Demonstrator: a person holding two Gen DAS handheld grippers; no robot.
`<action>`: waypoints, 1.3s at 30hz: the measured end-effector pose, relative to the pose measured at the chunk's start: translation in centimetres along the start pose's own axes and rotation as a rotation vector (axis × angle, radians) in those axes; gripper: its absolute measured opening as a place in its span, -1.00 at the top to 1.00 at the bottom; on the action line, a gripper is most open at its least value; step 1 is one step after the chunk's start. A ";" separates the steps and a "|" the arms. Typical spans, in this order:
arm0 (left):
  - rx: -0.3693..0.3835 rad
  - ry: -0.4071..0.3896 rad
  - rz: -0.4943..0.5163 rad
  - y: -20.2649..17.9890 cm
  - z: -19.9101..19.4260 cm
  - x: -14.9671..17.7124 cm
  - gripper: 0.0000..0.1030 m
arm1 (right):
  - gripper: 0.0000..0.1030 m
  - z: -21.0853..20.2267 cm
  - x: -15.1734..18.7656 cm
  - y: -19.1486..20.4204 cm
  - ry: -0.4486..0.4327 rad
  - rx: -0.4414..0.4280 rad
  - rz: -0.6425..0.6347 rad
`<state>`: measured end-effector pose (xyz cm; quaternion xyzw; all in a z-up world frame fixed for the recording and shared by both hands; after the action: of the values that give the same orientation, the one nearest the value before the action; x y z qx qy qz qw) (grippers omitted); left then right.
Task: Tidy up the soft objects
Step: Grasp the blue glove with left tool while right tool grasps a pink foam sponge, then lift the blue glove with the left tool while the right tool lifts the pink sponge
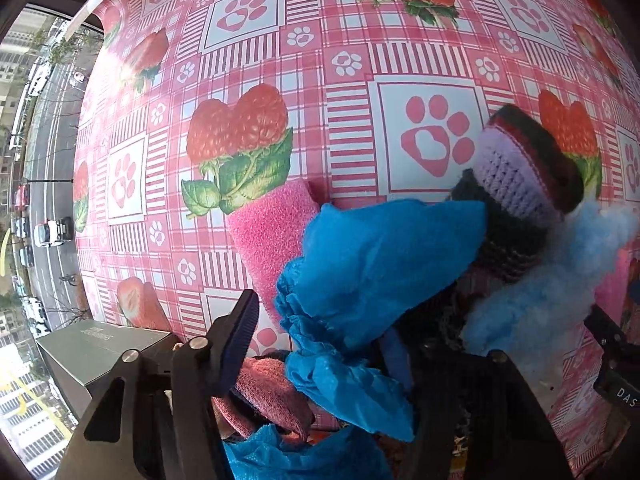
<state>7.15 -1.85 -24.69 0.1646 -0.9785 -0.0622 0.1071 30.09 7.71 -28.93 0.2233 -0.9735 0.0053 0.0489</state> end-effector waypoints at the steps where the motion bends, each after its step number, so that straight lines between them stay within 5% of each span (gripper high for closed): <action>1: -0.006 -0.006 -0.007 0.1 0.1 -0.1 -0.01 | -0.26 0.1 0.0 -0.2 -0.002 0.003 -0.010; 4: 0.029 -0.045 -0.016 0.6 -0.2 -0.3 0.05 | 0.14 -0.8 1.1 0.9 -0.029 -0.007 -0.001; 19: 0.110 -0.213 0.003 -0.2 -6.5 -1.1 0.10 | 0.14 -7.1 2.2 -0.6 -0.138 -0.157 0.087; 23: 0.076 -0.258 0.038 0.3 -6.9 -0.7 0.09 | 0.14 -7.2 2.6 -1.0 -0.143 -0.176 0.093; 26: 0.176 -0.273 -0.021 0.8 -7.3 -1.0 -0.01 | 0.14 -7.0 3.2 -0.6 -0.139 -0.192 0.095; 30: 0.248 -0.254 -0.094 2.0 -7.2 -2.2 -0.47 | 0.14 -7.1 3.6 -0.3 -0.134 -0.200 0.086; 39: 0.224 -0.197 -0.154 3.1 -4.6 -5.5 -0.48 | 0.14 -6.7 3.6 -0.3 -0.121 -0.217 0.097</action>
<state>12.32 2.54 -20.75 0.2429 -0.9697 0.0232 -0.0135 27.66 6.07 -21.93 0.1693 -0.9792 -0.1111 0.0135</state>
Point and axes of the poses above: each gripper's, at about its wrist camera, not at the fingertips, and z roughly the way its jaws point, y to its left, x to its underside, the point moved 9 cm from there along z, roughly the way its jaws point, and after that the axes turned 1 degree about -z, right-handed, at the moved point
